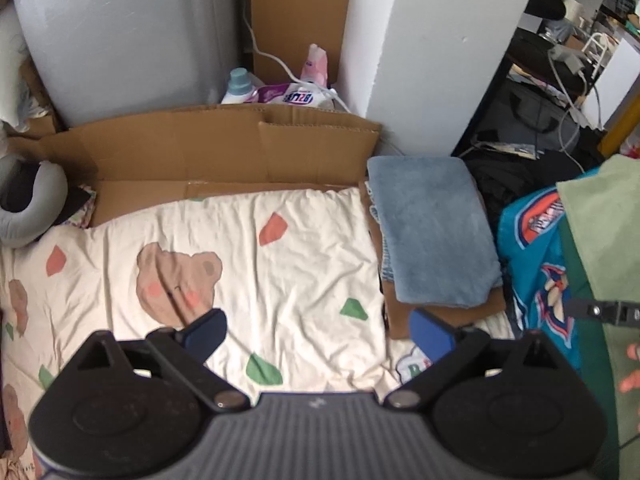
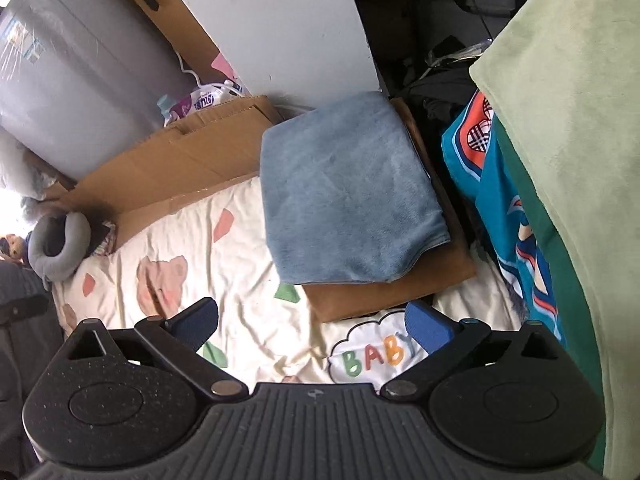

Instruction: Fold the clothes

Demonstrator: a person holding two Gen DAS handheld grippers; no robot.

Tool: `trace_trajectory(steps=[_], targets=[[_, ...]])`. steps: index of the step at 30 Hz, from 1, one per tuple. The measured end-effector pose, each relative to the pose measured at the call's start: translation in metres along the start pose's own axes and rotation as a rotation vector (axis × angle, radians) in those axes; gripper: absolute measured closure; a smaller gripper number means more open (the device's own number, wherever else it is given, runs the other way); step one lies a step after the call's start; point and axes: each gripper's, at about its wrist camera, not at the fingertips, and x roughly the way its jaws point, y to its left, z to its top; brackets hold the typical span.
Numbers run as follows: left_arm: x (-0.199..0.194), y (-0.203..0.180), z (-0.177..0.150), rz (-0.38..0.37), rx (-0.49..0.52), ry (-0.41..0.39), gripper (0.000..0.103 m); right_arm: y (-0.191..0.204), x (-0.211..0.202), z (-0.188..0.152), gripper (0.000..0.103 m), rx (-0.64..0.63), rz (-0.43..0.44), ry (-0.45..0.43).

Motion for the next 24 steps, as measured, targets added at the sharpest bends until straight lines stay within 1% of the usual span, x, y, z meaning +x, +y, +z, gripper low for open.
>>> trace_trajectory(steps=[2,7,12,16,22,24], targets=[[-0.014,0.003,-0.002,0.006,0.003,-0.003,0.004,0.003,-0.008,0.000,0.000,0.005,0.002,0.000],[-0.053,0.020,-0.006,0.029,-0.040,-0.026,0.003,0.013,-0.026,-0.003,0.000,0.007,0.020,0.022],[-0.092,0.041,-0.018,0.064,-0.084,-0.054,0.003,0.030,-0.042,-0.005,0.000,-0.028,0.039,0.030],[-0.118,0.057,-0.035,0.079,-0.111,-0.059,0.001,0.042,-0.055,-0.006,0.000,-0.043,0.043,0.037],[-0.155,0.077,-0.062,0.098,-0.158,-0.071,0.001,0.067,-0.074,-0.007,0.000,-0.107,0.058,0.015],[-0.165,0.084,-0.071,0.115,-0.181,-0.073,0.001,0.076,-0.078,-0.008,0.000,-0.122,0.087,0.015]])
